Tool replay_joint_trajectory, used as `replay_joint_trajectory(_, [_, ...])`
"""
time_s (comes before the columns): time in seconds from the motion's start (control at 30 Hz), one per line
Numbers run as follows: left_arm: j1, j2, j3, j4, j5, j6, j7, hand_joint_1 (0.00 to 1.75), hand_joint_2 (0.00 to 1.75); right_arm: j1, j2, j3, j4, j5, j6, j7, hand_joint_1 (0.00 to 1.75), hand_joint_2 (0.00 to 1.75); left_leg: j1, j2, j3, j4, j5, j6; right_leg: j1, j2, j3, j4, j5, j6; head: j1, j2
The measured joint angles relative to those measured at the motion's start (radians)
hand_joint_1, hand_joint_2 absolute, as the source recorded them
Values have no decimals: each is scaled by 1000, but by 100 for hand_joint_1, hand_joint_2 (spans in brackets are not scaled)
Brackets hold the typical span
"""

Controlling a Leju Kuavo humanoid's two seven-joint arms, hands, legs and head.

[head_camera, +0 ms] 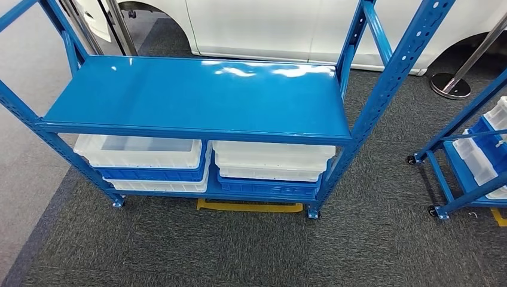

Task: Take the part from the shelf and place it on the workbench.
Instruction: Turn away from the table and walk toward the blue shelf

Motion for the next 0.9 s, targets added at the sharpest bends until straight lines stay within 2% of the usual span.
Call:
replay_joint_trajectory(0.03, [-1,0,0,0,0,0,0,0,0,0,0,0,0,0,0,0,0,175,-2,-1,4,2,-7,-5,2,-1,20,-48,18,-6,0,0])
replay_joint_trajectory(0.07, [-2,-1,0,1,0,0,0,0,0,1,-1,0,0,0,0,1,0,175,-3,-1,5,3,-13,-10,4,-1,29,-73,20,-12,1,0])
replay_joint_trajectory(0.17, [-7,0,0,1,-2,0,0,0,0,0,-1,-1,0,0,0,1,0,175,-3,1,8,1,-21,-26,5,2,36,-87,8,-24,1,0])
replay_joint_trajectory(0.23, [-9,-1,0,1,-5,0,0,0,0,-1,0,-1,0,0,0,1,0,175,-1,0,-4,41,-45,-38,-1,2,50,-99,5,-35,1,0])
replay_joint_trajectory(0.27, [-9,-1,0,1,-6,0,0,0,0,-2,0,-1,0,0,-1,1,0,175,1,0,-29,91,-68,-43,-3,1,58,-103,3,-39,0,0])
replay_joint_trajectory(0.33, [-6,-2,0,1,-6,1,0,0,0,-2,0,-1,-1,0,-1,1,0,175,5,-1,-110,225,-113,-53,-3,0,69,-106,-6,-45,0,0])
replay_joint_trajectory(0.37, [-5,-2,0,1,-7,1,0,0,0,-2,0,-1,-1,0,-1,1,0,175,6,-1,-146,273,-117,-55,-4,0,75,-106,-11,-45,0,0])
replay_joint_trajectory(0.4, [-3,-2,0,1,-7,2,0,0,0,-2,0,-1,-1,0,-1,1,0,175,7,-1,-168,292,-103,-57,-4,2,82,-106,-16,-45,-1,0])
replay_joint_trajectory(0.43, [-2,-2,0,1,-7,2,0,0,0,-2,0,-1,-1,0,-1,1,0,175,8,-1,-170,266,-66,-58,-5,3,91,-106,-23,-43,-1,0])
replay_joint_trajectory(0.5, [0,-1,0,1,-7,2,0,0,0,-1,0,-1,-1,0,-1,1,0,175,10,-1,-136,149,25,-54,-6,5,111,-106,-37,-36,-1,0])
replay_joint_trajectory(0.53, [0,-2,0,1,-8,2,1,0,0,-1,0,-1,-1,0,-1,1,0,175,9,-1,-115,92,56,-51,-4,6,117,-104,-44,-31,-1,0])
replay_joint_trajectory(0.57, [0,-2,0,2,-8,2,1,0,0,-1,0,-1,-1,0,-1,1,0,175,7,-2,-103,57,66,-46,-3,6,118,-103,-49,-26,-1,0])
replay_joint_trajectory(0.67, [-2,-2,0,2,-8,2,1,0,0,-2,-1,-2,-1,0,-2,1,0,175,4,-3,-95,32,55,-27,1,6,119,-108,-55,-12,-1,0])
replay_joint_trajectory(0.73, [-2,-2,0,2,-9,1,1,0,0,-3,-2,-2,-2,0,-2,1,0,175,8,-2,-85,22,53,-12,1,5,113,-82,-74,-4,-1,0])
replay_joint_trajectory(0.77, [-2,-2,0,2,-10,1,0,0,0,-3,-2,-2,-2,0,-3,1,0,175,10,-1,-80,17,52,-5,1,5,94,-40,-96,-2,-1,0])
replay_joint_trajectory(0.83, [-2,-2,0,2,-11,1,0,0,0,-2,-4,-2,-2,-1,-2,1,0,175,7,2,-72,16,47,6,2,5,23,90,-150,1,0,0])
replay_joint_trajectory(0.87, [-2,-2,0,2,-11,0,-1,0,44,-2,-6,-3,-2,-2,-2,1,0,175,6,1,-68,16,44,8,2,5,-11,146,-164,2,0,0])
replay_joint_trajectory(0.9, [-2,-2,0,2,-11,-2,-2,0,87,-3,-7,-3,-2,-3,-1,1,0,175,4,1,-63,16,40,9,3,5,-31,174,-160,2,0,0])
